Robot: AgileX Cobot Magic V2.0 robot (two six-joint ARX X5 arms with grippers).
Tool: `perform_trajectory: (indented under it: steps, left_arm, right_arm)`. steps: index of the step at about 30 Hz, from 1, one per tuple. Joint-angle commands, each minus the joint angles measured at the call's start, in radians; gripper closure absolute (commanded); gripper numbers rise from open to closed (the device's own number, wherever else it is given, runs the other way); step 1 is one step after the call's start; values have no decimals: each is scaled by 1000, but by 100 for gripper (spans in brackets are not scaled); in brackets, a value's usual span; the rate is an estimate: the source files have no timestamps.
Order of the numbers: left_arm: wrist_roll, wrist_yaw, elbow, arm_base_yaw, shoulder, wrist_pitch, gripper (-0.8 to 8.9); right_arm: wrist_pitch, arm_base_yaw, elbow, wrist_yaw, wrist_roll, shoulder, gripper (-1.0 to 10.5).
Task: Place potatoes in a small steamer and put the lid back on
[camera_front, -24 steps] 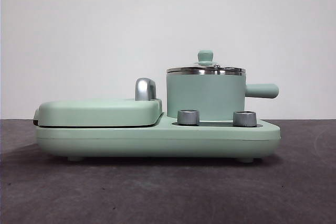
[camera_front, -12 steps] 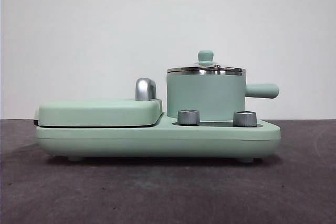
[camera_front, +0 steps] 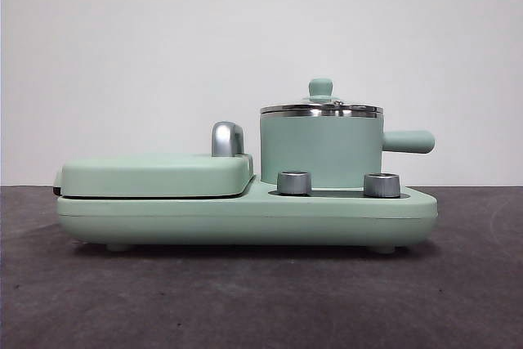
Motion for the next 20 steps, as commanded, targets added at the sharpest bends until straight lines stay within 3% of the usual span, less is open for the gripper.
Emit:
perform_trajectory:
  steps: [1,19,20]
  left_arm:
    - [9,-1,-19,2,-2,-20,808]
    - [10,-1,-19,2,0,-44,808]
    - [11,-1,-19,2,0,-44,808]
  right_arm:
    - [10,4,9,1,6,2,928]
    - [11,4,9,1,6,2,928]
    - [21,4,9,10,-37,2,928]
